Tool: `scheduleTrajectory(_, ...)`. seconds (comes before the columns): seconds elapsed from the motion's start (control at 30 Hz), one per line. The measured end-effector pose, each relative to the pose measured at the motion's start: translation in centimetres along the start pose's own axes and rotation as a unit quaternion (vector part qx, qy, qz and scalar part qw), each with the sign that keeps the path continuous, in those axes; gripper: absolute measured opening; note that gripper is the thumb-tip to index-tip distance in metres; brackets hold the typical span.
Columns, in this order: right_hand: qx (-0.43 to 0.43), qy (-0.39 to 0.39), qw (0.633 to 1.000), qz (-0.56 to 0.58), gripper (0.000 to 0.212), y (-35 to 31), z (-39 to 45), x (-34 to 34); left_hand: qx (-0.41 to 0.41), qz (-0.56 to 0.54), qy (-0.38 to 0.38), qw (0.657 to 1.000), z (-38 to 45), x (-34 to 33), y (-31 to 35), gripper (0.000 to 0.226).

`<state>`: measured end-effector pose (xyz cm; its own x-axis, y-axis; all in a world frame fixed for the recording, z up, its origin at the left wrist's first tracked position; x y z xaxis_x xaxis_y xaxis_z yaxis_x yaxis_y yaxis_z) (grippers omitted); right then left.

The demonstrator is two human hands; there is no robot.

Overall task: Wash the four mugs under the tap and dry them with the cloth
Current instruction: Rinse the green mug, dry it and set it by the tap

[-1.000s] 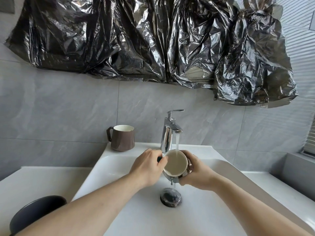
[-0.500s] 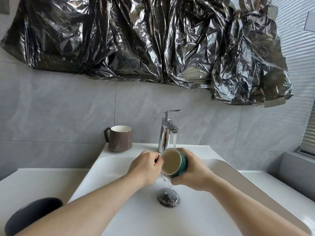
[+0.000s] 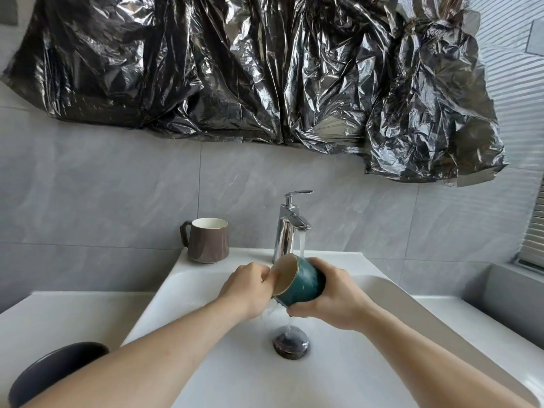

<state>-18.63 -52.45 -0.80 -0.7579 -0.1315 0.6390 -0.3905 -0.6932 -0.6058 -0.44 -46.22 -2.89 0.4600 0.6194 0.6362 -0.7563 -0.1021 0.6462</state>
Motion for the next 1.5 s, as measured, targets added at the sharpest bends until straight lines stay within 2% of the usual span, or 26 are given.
scheduleTrajectory(0.13, -0.031, -0.021, 0.998, 0.053, 0.065, -0.2, -0.2, -0.2, 0.042, -0.029, -0.012, 0.999, 0.2, -0.3, -0.5, 0.058)
scheduleTrajectory(0.3, -0.044, -0.011, 0.996, 0.075, 0.061, -0.3, -0.1, 0.0, 0.081, -0.086, -0.050, 0.992, 0.1, -0.4, -0.3, 0.041)
scheduleTrajectory(0.53, -0.087, -0.022, 0.989, 0.120, 0.059, -0.1, -0.4, -0.2, 0.090, -0.153, -0.010, 0.984, -0.3, -0.2, 0.3, 0.051)
scheduleTrajectory(0.63, -0.108, -0.028, 0.985, 0.128, 0.053, 0.0, -0.5, -0.3, 0.085, -0.180, -0.032, 0.979, -0.3, -0.3, 0.7, 0.060)
scheduleTrajectory(0.73, -0.122, -0.029, 0.984, 0.130, 0.057, 0.4, -0.5, -0.3, 0.076, -0.211, -0.062, 0.973, -0.5, -0.5, 1.0, 0.062)
scheduleTrajectory(0.87, -0.143, -0.025, 0.980, 0.136, 0.063, 1.0, -0.1, -0.3, 0.029, -0.201, -0.089, 0.975, -0.7, -0.8, 1.0, 0.059)
scheduleTrajectory(1.03, -0.189, 0.010, 0.970, 0.153, 0.059, 1.6, 0.0, -0.3, -0.004, -0.125, -0.054, 0.991, -0.5, -0.6, 0.9, 0.068)
scheduleTrajectory(1.2, -0.214, 0.025, 0.959, 0.185, 0.068, 1.7, -0.1, -0.5, 0.023, -0.117, -0.060, 0.991, -0.5, -0.4, 1.3, 0.085)
scheduleTrajectory(1.37, -0.179, 0.002, 0.963, 0.201, 0.085, 0.6, -0.4, -1.3, 0.059, -0.140, -0.044, 0.987, -0.1, 0.1, 0.9, 0.073)
scheduleTrajectory(1.5, -0.149, 0.011, 0.974, 0.173, 0.072, 0.1, -0.4, -1.0, 0.080, -0.155, -0.054, 0.983, 0.0, -0.1, 0.6, 0.077)
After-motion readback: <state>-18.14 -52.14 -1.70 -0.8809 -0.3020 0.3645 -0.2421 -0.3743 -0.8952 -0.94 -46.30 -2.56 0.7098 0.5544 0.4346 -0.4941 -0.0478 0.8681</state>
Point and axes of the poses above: each hand's wrist, its own z-axis towards the middle knuckle, its own x-axis out of the back of the hand, y = z × x, the point moved 5 cm from there along z, towards the middle knuckle, and after that the axes turned 8 degrees about y, right-handed, at the moved point
